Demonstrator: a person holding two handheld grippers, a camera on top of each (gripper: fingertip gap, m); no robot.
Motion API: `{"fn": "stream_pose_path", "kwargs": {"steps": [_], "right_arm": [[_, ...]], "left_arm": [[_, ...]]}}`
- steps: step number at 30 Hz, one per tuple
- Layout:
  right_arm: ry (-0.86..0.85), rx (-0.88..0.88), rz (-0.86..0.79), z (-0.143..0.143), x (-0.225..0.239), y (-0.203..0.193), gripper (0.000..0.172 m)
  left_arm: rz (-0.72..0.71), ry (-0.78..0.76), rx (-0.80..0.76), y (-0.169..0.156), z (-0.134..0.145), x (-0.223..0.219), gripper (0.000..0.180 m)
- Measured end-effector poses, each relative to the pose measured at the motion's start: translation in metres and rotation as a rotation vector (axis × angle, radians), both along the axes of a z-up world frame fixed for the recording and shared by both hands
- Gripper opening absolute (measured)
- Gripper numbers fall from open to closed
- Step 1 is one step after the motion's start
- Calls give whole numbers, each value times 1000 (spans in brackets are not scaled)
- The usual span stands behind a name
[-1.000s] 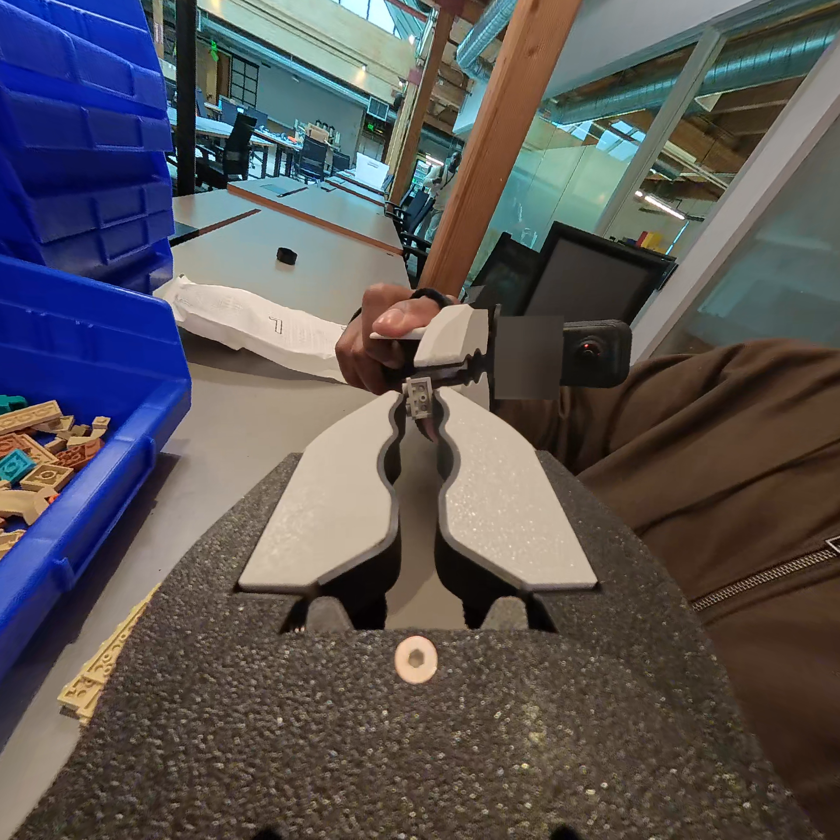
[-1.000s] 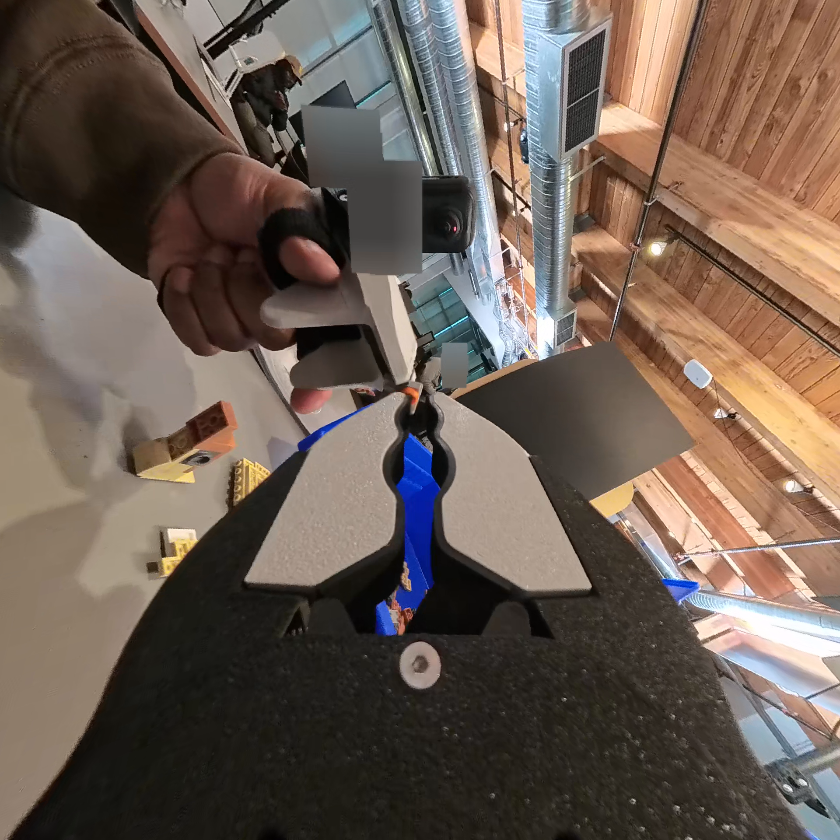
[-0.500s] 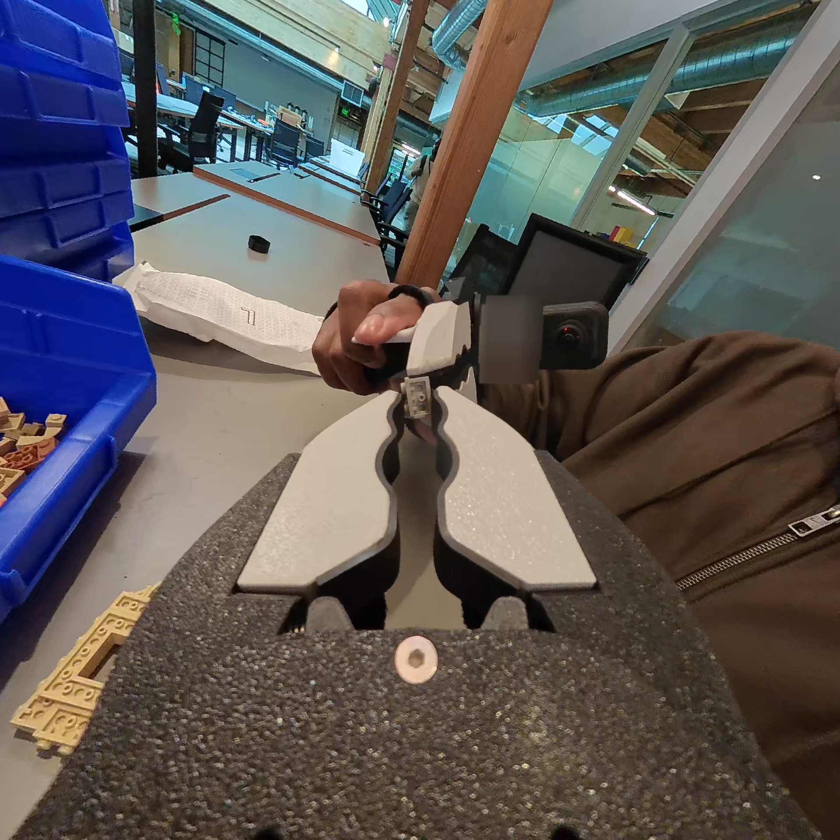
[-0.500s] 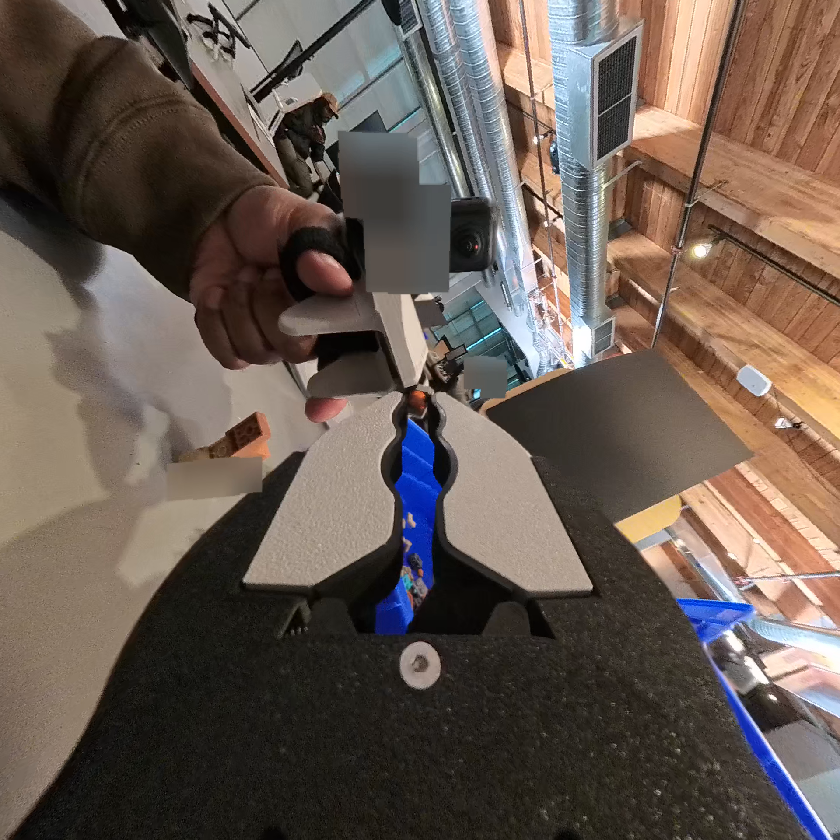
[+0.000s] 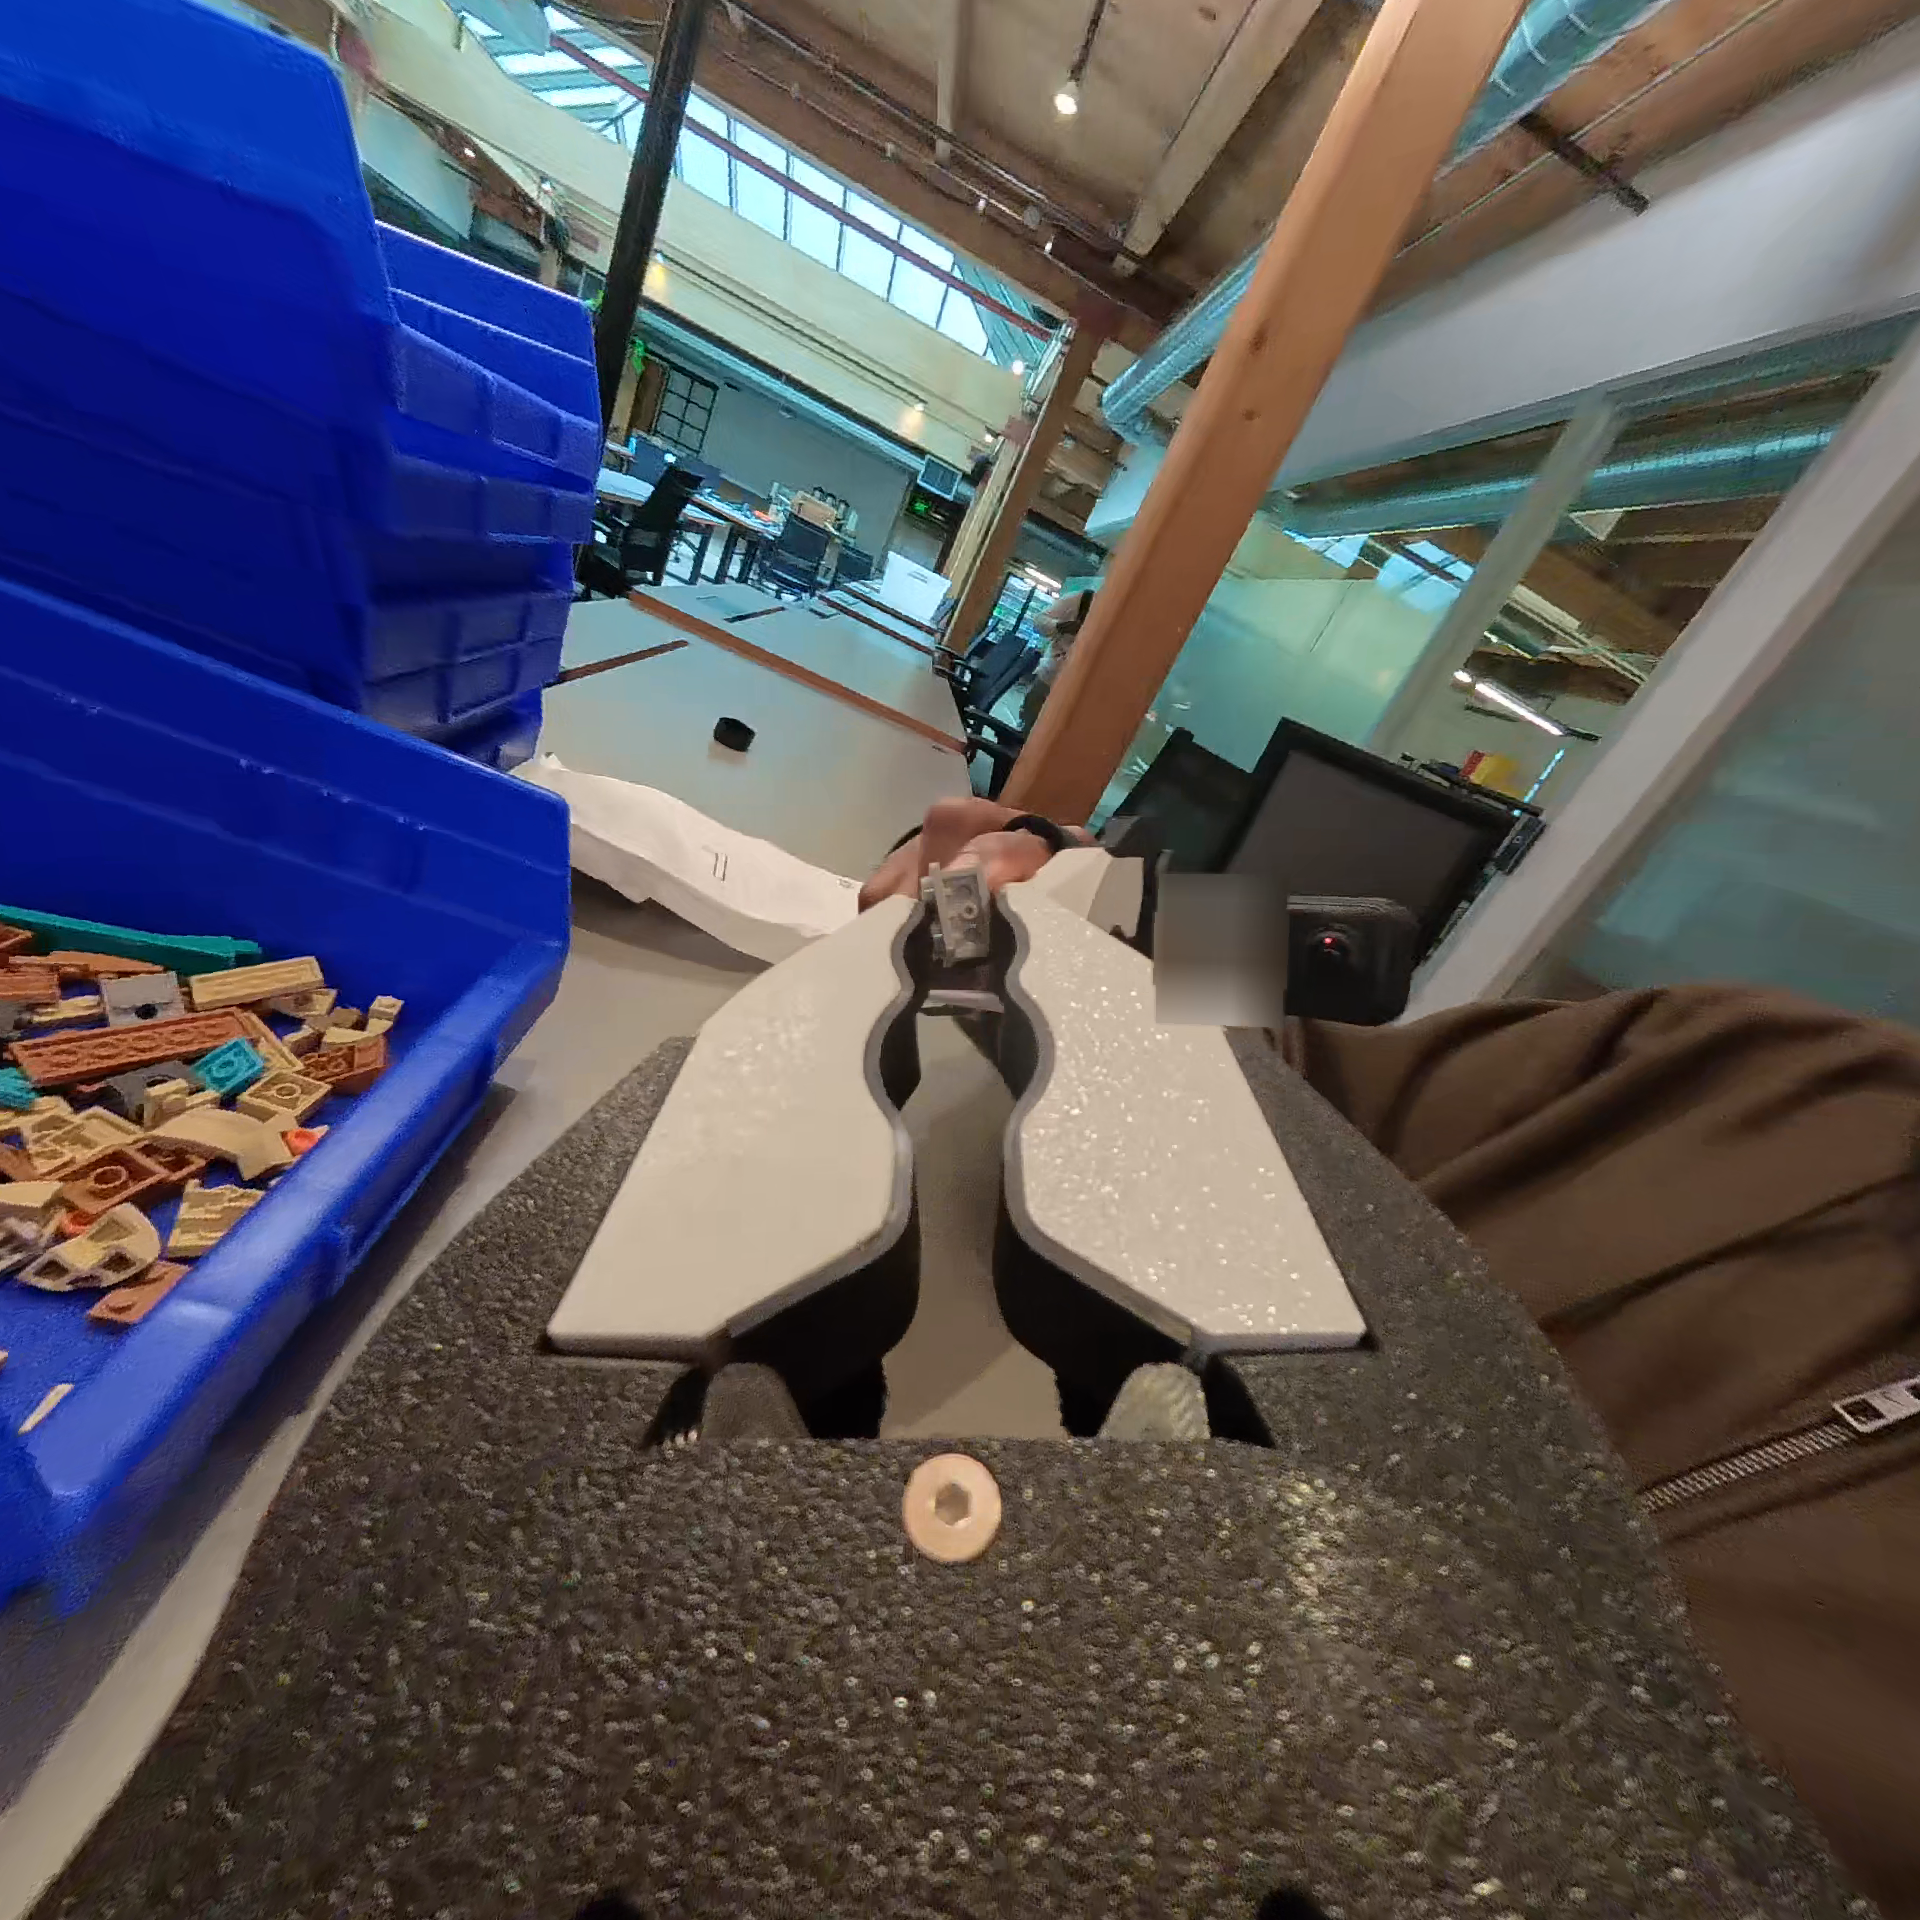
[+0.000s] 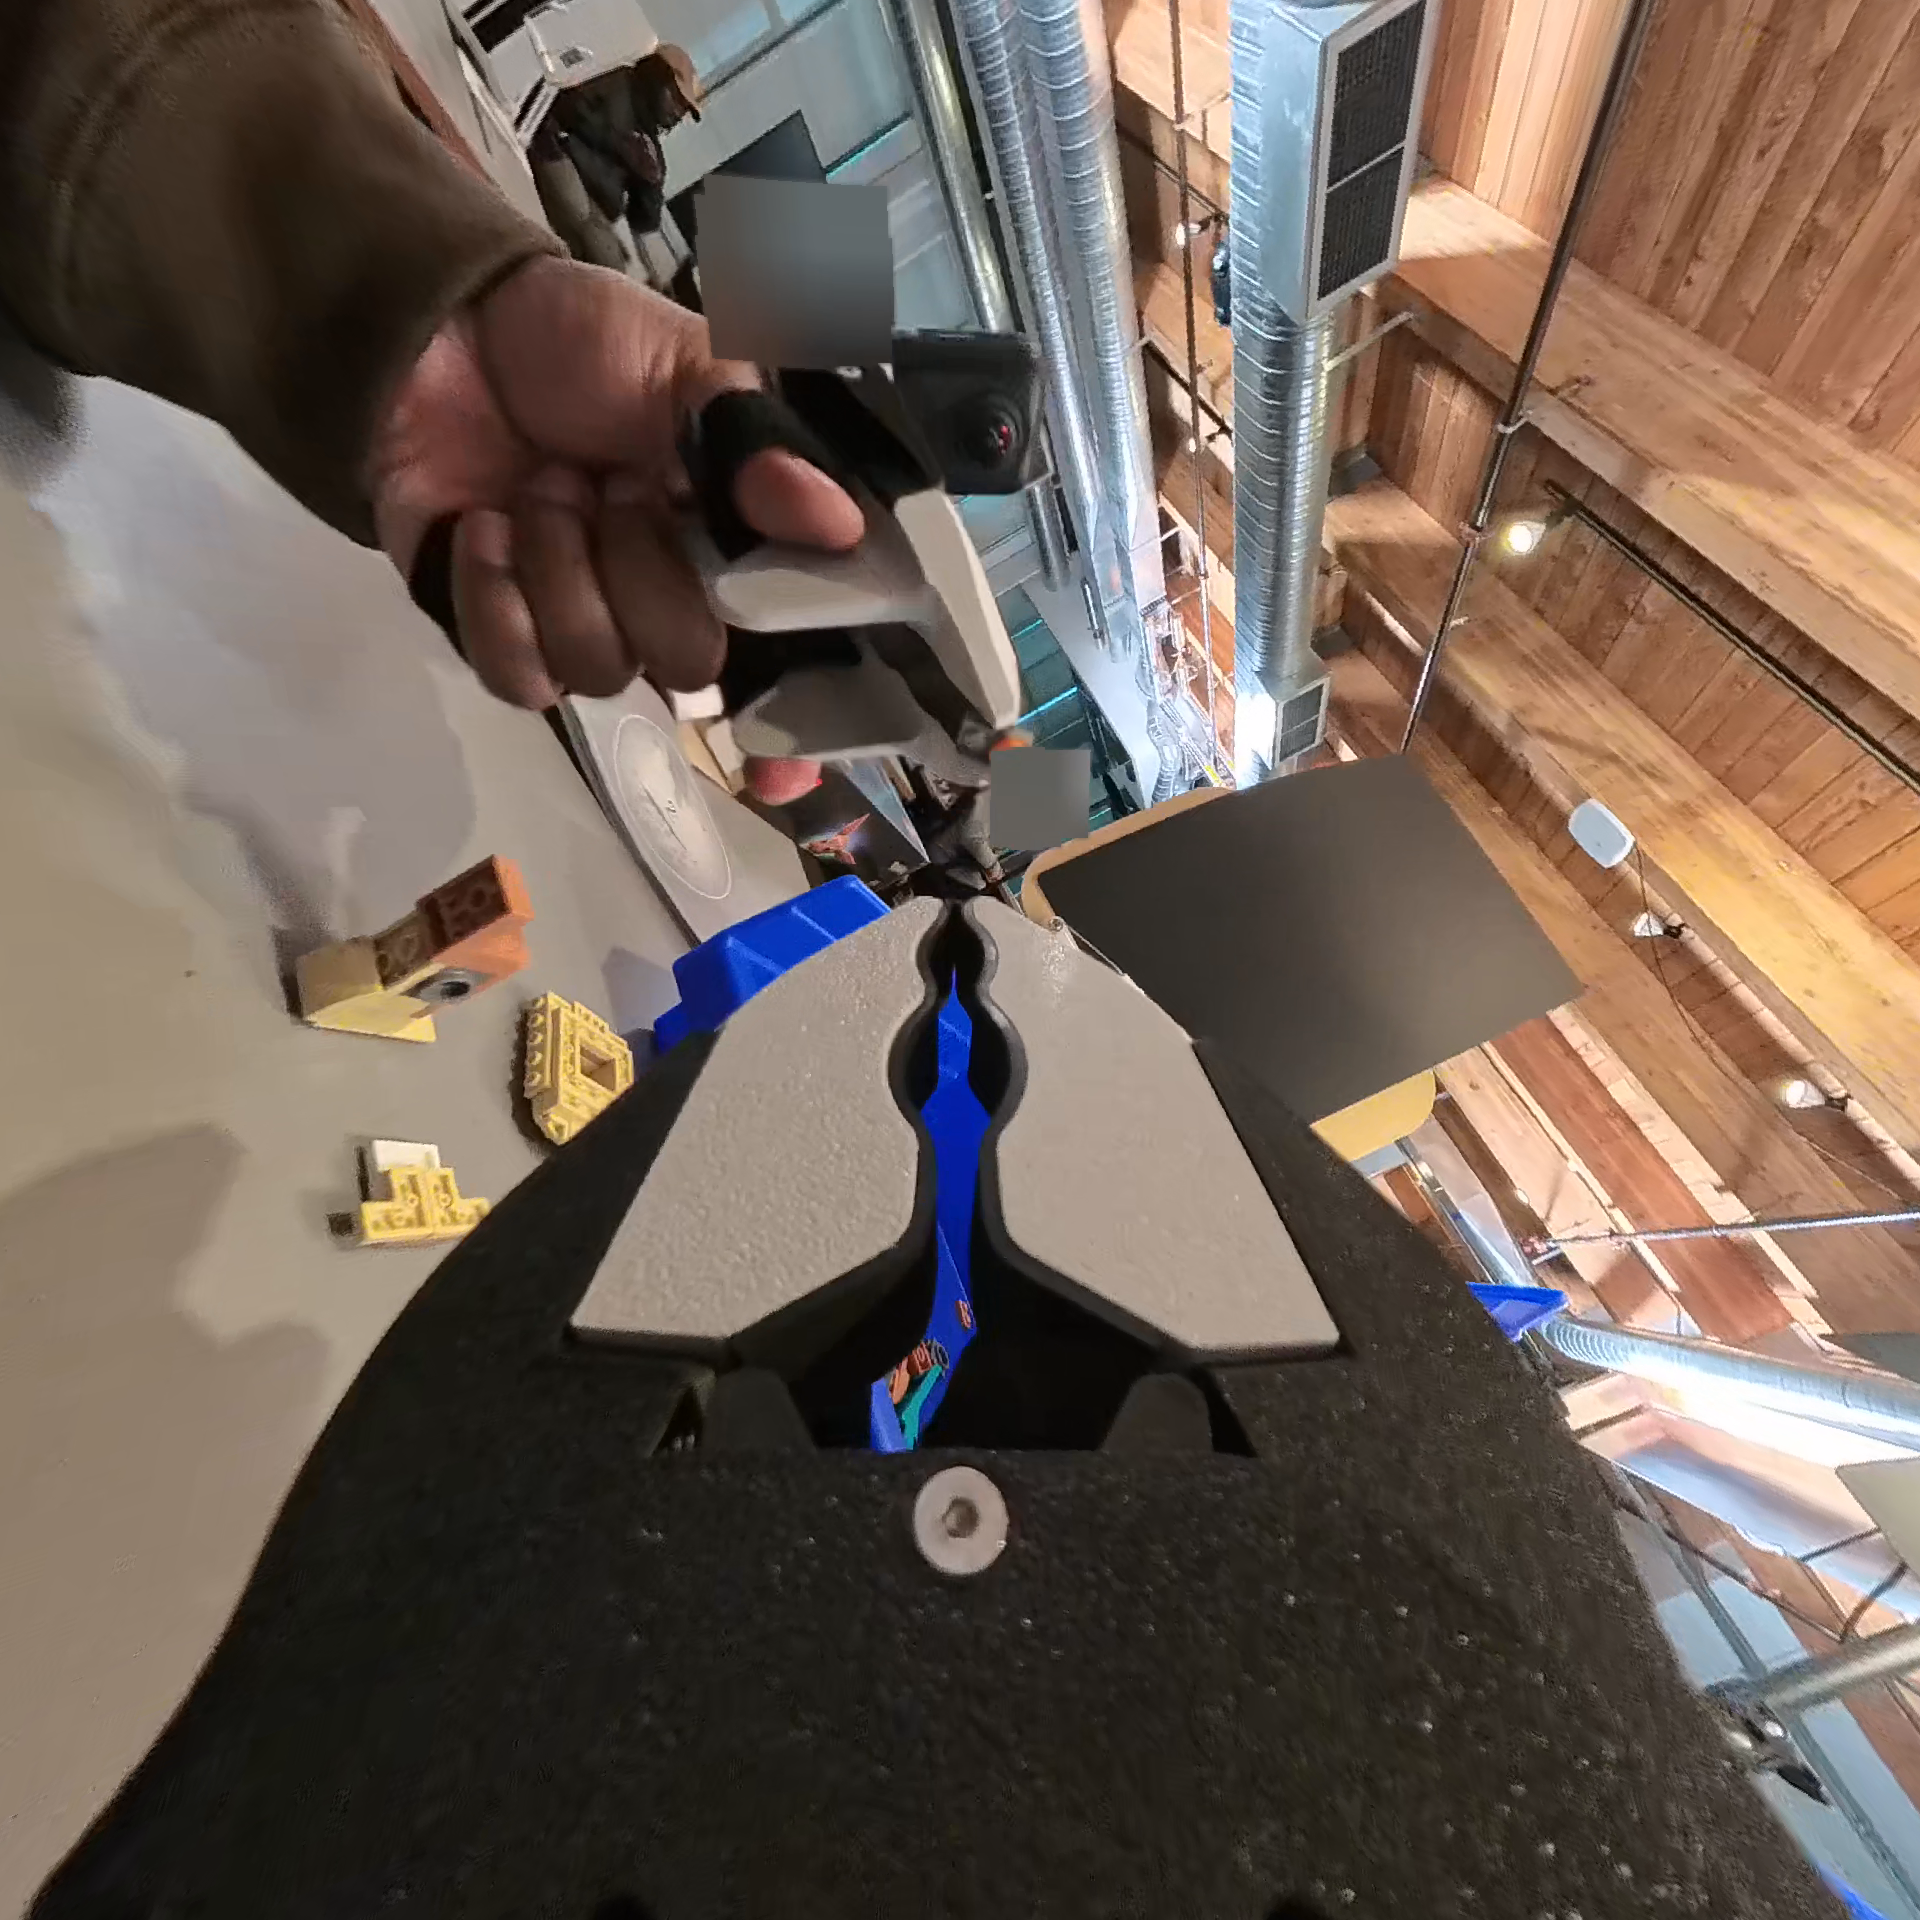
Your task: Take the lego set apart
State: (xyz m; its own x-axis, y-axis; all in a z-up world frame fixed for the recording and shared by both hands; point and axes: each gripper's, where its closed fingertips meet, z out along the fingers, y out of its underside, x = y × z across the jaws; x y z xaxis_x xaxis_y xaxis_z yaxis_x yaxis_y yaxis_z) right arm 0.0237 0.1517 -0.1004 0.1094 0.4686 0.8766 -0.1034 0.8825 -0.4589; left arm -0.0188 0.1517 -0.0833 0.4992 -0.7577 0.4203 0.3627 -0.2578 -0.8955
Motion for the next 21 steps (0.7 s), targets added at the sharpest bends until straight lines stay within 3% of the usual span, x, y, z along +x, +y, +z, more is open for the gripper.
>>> {"fn": "stream_pose_path", "kwargs": {"steps": [9, 21], "right_arm": [[57, -53, 18, 8, -7, -8, 4], [-25, -96, 126, -2, -4, -20, 11]], "left_arm": [[-108, 133, -3, -6, -21, 41, 11], [-197, 129, -25, -15, -25, 50, 11]]}}
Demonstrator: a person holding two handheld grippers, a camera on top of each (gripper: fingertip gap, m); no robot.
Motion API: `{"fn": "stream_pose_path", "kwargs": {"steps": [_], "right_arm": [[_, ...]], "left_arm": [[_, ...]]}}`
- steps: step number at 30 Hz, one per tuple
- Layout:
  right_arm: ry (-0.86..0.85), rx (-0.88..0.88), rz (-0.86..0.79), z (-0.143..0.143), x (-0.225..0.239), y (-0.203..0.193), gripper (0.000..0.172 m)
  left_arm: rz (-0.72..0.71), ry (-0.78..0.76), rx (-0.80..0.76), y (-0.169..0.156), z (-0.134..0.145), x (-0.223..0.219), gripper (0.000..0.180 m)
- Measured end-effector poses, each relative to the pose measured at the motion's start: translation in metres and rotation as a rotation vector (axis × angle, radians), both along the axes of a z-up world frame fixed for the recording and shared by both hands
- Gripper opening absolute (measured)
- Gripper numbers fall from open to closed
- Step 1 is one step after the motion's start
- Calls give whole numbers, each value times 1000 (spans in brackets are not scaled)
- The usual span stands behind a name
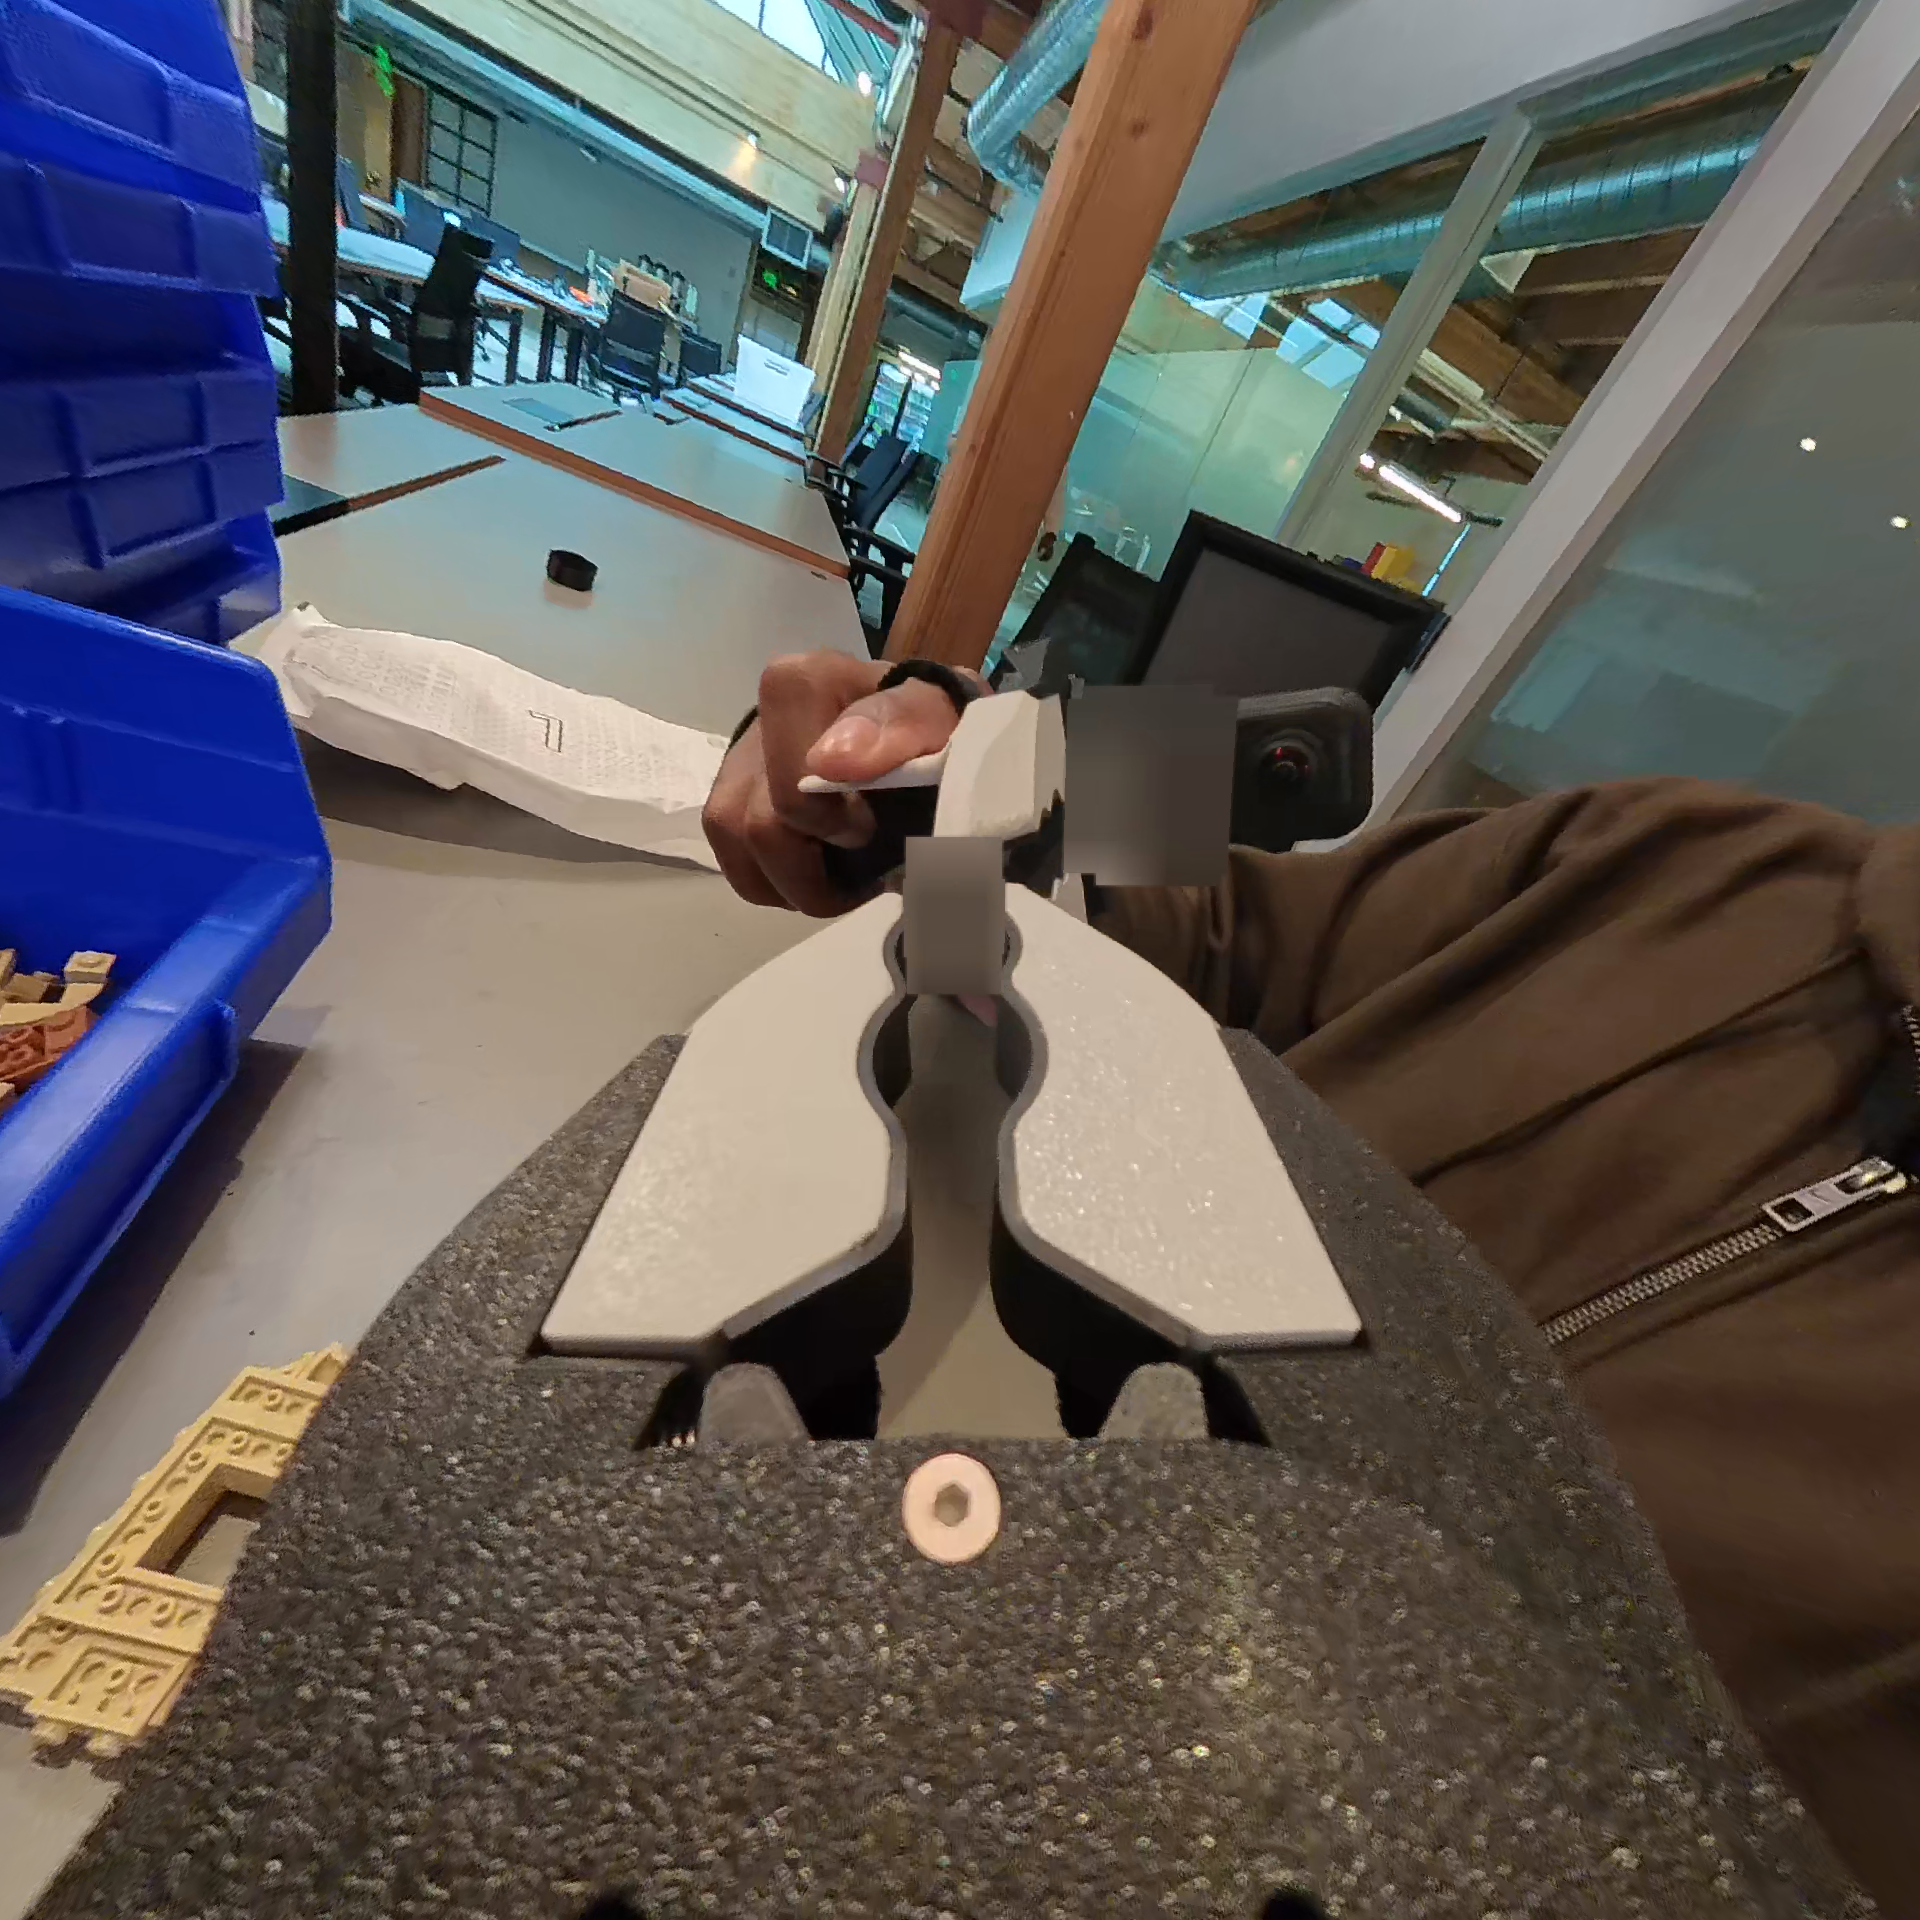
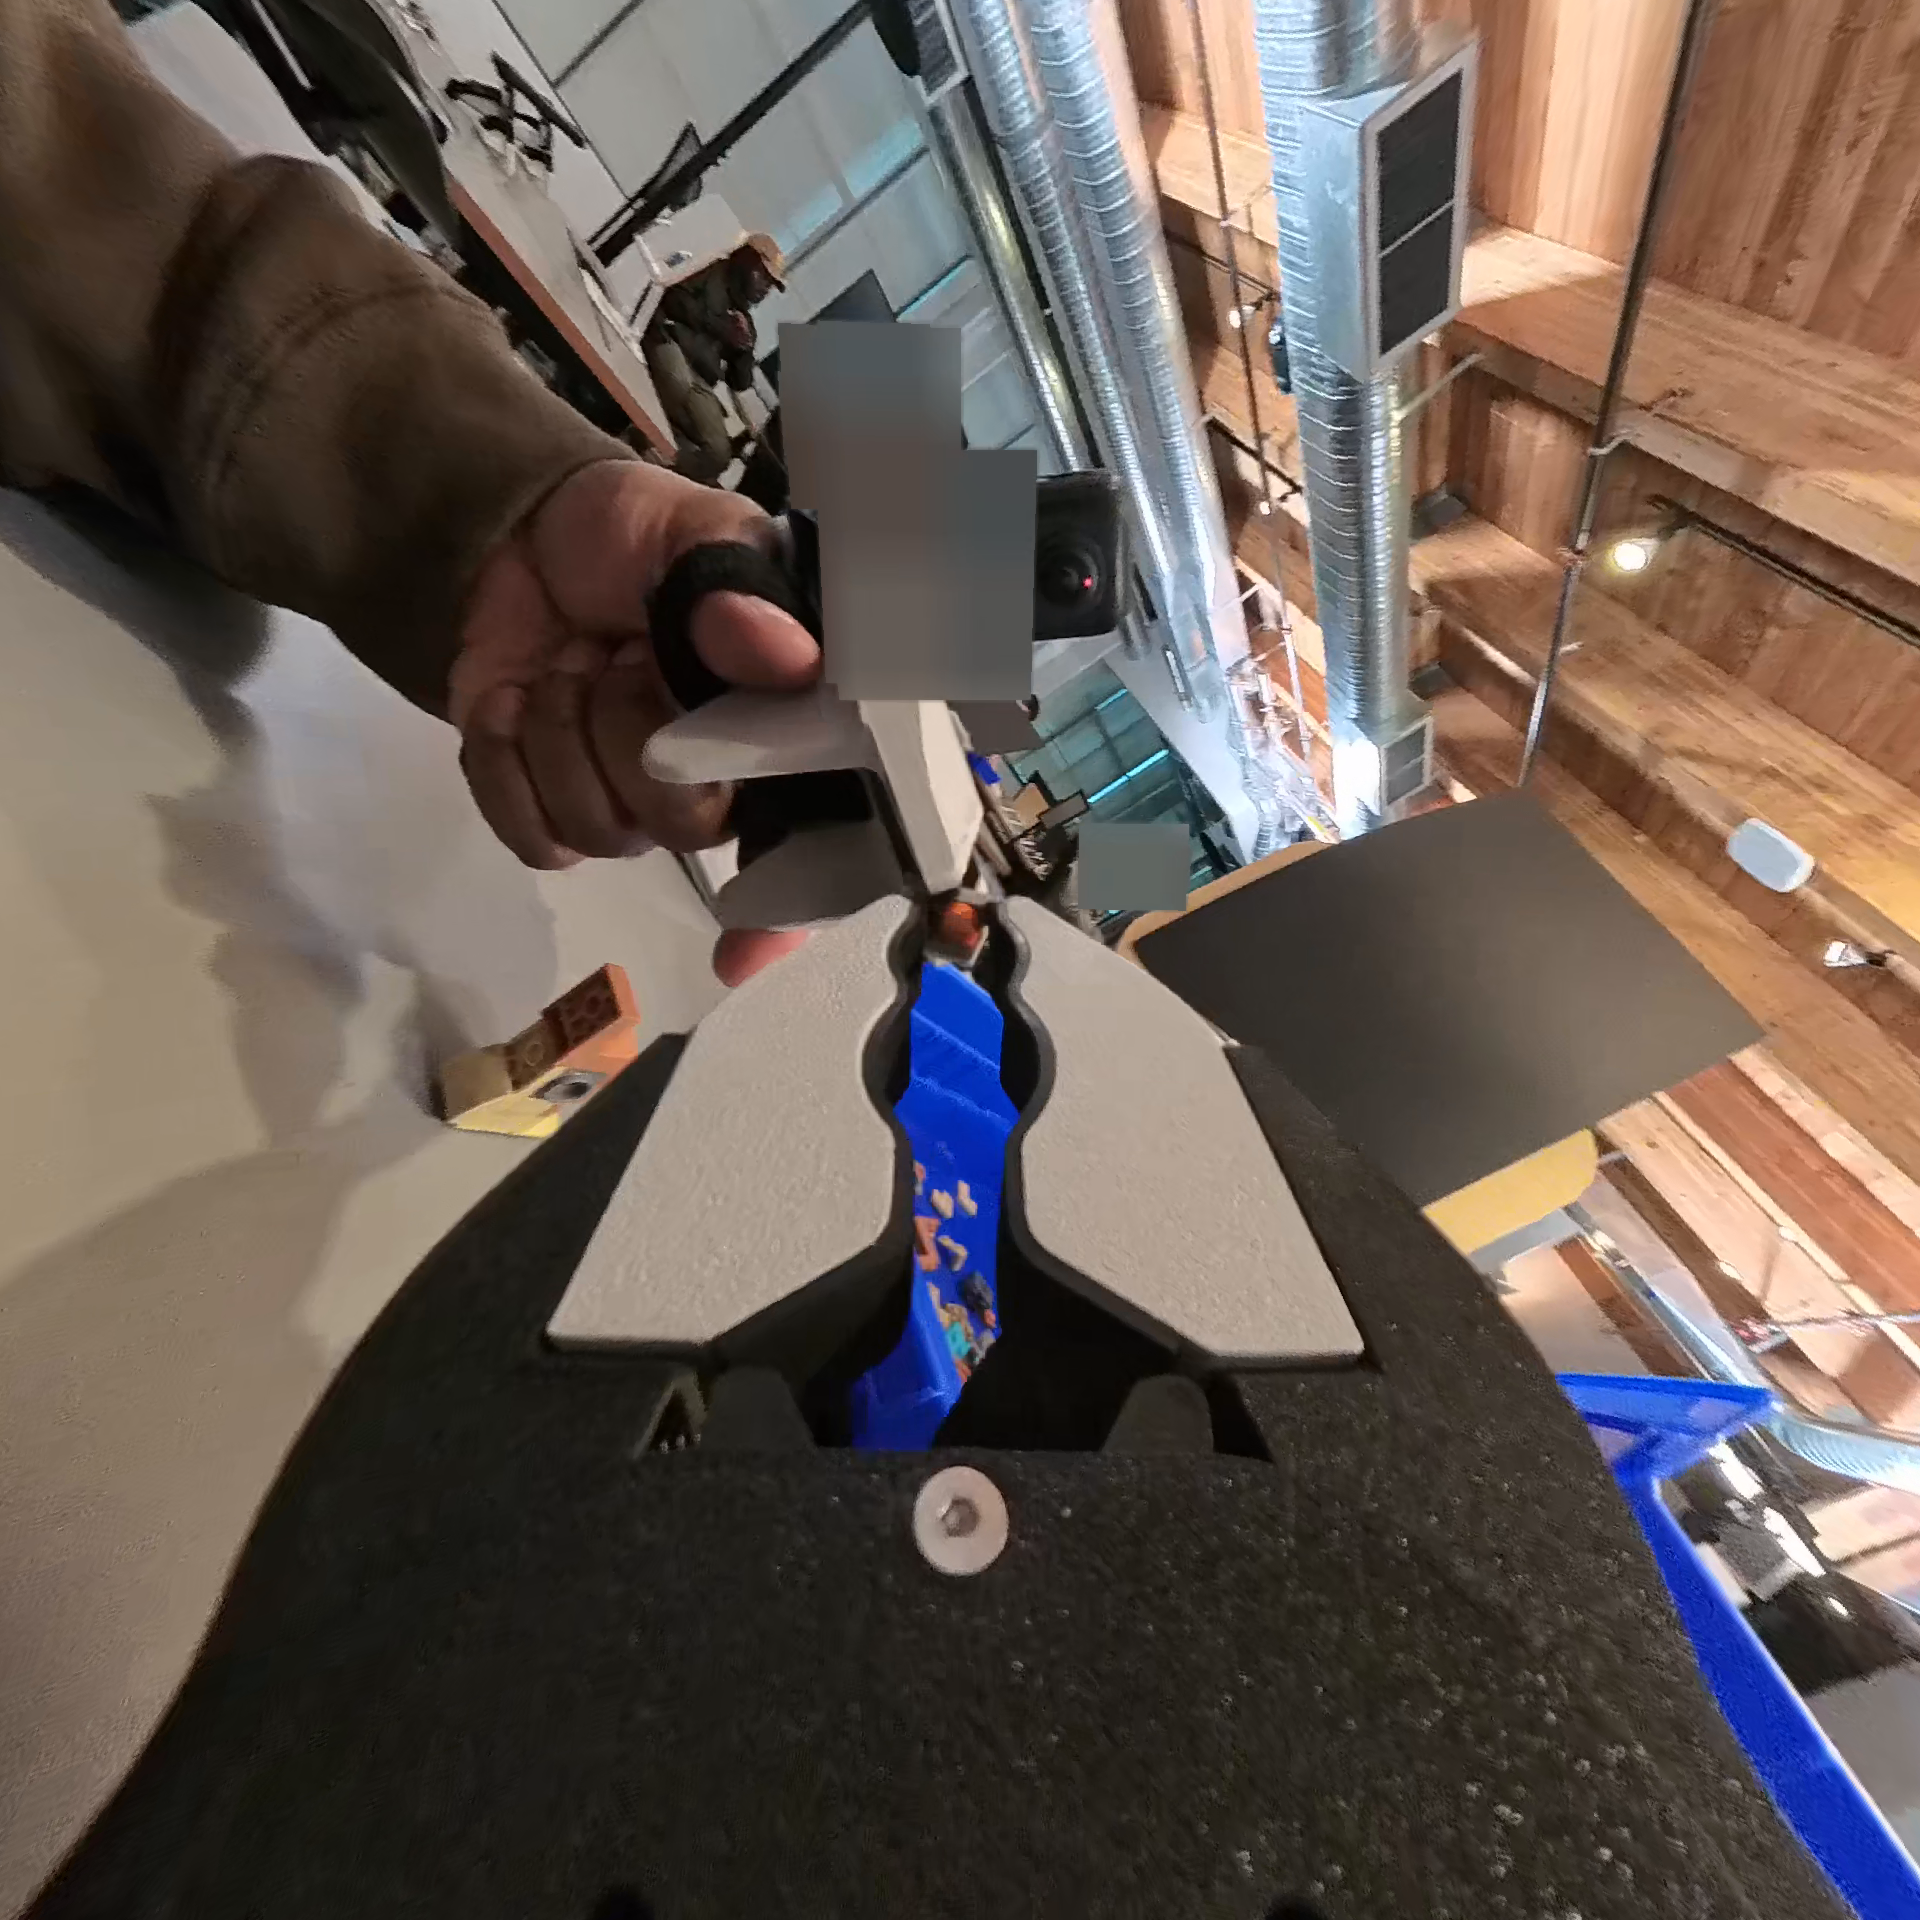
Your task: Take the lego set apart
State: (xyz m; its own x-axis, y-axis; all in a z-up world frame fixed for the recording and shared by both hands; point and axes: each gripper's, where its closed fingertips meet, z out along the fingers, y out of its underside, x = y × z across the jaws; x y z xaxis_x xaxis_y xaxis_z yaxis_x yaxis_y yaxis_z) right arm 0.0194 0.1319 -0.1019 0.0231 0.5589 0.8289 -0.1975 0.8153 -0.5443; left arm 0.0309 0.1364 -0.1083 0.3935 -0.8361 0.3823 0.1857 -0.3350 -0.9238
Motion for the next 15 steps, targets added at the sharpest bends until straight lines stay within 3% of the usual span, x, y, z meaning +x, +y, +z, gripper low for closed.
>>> {"fn": "stream_pose_path", "kwargs": {"steps": [15], "right_arm": [[-99, -48, 79, -7, 5, -7, 9]], "left_arm": [[-61, 54, -26, -10, -7, 6, 11]]}}
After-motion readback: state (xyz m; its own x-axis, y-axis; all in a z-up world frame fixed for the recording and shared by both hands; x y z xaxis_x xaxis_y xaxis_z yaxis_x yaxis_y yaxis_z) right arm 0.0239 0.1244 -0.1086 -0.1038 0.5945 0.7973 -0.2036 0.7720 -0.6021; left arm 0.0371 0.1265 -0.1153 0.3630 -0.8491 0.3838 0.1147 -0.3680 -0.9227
